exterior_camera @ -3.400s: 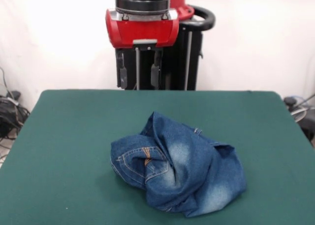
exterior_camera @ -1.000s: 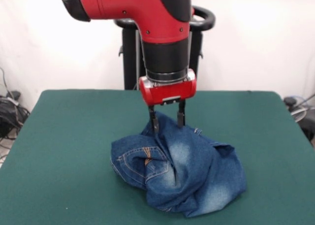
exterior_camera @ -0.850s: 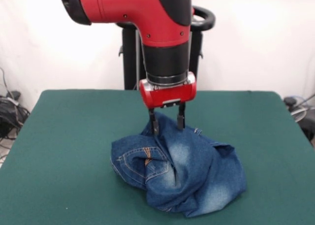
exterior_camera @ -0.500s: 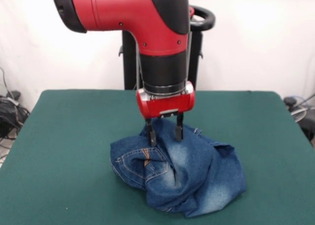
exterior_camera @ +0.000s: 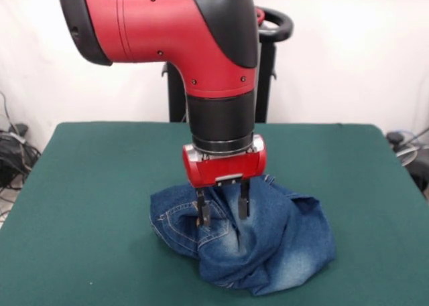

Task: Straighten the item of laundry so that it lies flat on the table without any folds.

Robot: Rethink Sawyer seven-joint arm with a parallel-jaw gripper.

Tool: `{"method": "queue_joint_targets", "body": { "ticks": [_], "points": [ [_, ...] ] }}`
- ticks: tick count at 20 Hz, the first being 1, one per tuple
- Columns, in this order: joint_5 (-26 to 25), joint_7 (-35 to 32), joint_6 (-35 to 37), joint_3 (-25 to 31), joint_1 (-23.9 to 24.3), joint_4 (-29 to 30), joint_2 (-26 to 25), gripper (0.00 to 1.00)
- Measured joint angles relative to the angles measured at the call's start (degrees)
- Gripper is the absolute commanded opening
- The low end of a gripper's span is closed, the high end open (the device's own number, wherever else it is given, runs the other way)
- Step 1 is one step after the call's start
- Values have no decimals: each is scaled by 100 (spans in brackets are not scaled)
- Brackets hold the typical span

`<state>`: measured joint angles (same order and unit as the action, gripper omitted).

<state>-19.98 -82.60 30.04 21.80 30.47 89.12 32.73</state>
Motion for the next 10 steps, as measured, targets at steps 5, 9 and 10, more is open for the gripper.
{"method": "queue_joint_targets", "body": {
  "ticks": [5,9,10],
  "points": [
    [0,0,0,-2,-9,-68,-28,100],
    [-1,0,1,-3,-15,-65,-18,100],
    [-1,0,4,-3,-14,-61,-7,100]
  ]
}}
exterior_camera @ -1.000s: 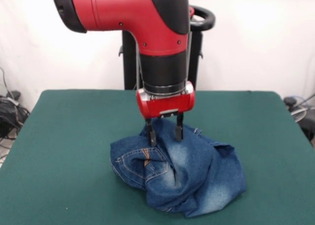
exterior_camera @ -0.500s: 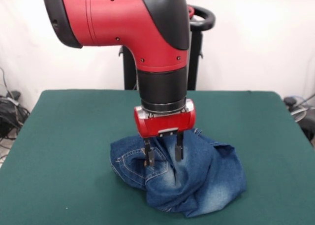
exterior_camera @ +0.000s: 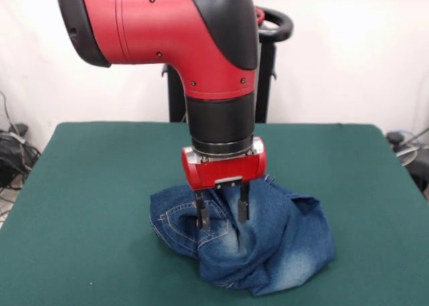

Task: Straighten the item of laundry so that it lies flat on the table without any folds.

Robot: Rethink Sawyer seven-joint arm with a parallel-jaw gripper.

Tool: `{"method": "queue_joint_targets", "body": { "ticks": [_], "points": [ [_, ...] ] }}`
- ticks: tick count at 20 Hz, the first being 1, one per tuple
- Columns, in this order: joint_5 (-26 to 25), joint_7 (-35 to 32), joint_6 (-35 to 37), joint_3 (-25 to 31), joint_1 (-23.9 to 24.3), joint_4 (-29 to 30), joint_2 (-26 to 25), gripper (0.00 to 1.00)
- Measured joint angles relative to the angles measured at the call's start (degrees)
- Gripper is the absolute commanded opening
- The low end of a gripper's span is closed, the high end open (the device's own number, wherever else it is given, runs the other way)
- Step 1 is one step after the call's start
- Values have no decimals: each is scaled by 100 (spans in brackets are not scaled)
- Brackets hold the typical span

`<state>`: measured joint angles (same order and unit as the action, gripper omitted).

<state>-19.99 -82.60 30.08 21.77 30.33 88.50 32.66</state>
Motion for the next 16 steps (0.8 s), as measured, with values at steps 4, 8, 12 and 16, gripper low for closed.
{"method": "queue_joint_targets", "body": {
  "ticks": [4,8,12,16],
  "points": [
    [53,0,272,0,0,90,341,100],
    [163,0,770,0,1,128,756,100],
    [318,0,1364,0,30,161,1303,100],
    [434,0,1637,-1,135,295,1801,100]
  ]
}}
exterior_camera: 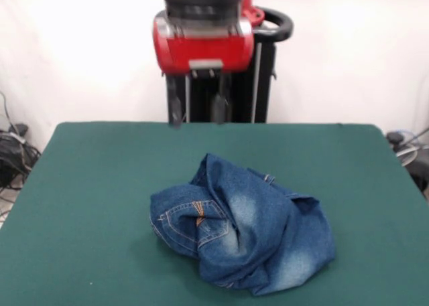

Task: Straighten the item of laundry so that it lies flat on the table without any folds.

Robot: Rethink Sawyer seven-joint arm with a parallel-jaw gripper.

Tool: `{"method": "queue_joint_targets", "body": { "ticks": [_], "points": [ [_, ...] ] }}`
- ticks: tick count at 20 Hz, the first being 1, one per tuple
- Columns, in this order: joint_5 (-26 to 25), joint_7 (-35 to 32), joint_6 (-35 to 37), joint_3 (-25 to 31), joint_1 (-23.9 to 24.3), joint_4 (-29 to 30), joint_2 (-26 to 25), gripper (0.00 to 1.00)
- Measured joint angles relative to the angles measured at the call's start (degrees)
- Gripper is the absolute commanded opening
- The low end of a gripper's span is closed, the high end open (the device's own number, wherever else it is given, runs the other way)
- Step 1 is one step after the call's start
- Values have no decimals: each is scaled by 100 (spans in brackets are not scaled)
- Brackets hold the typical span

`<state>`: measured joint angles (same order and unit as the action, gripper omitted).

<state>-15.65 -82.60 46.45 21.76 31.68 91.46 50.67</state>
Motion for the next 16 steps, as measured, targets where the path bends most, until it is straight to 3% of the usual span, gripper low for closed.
{"method": "queue_joint_targets", "body": {
  "ticks": [5,16],
  "points": [
    [44,0,24,-1,176,211,472,100],
    [29,0,-331,-2,391,811,538,100]
  ]
}}
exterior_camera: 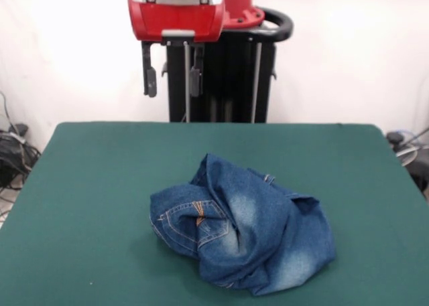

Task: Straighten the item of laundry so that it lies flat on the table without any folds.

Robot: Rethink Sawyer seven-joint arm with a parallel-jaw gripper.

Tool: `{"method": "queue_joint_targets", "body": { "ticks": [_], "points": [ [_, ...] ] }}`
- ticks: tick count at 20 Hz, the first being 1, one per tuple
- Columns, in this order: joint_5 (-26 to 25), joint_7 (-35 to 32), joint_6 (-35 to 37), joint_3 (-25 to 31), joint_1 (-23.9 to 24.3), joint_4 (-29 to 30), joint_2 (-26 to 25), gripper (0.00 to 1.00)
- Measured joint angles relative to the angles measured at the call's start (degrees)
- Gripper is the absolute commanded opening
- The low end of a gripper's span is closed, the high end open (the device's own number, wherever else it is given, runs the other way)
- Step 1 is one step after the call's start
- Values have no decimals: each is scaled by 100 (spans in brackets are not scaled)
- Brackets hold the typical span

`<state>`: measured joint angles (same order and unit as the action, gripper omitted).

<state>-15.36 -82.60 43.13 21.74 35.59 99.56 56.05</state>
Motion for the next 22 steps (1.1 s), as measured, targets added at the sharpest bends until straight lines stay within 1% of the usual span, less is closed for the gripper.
{"method": "queue_joint_targets", "body": {
  "ticks": [1,4,7,13,17,22],
  "points": [
    [-6,0,-154,0,31,138,-12,100],
    [-14,0,-322,1,37,278,-27,100],
    [-25,0,-670,2,37,535,-71,100],
    [-52,0,-1133,-10,29,862,-162,100],
    [-53,0,-1297,-13,17,1016,-306,100],
    [-52,0,-1299,-17,16,1018,-377,100]
  ]
}}
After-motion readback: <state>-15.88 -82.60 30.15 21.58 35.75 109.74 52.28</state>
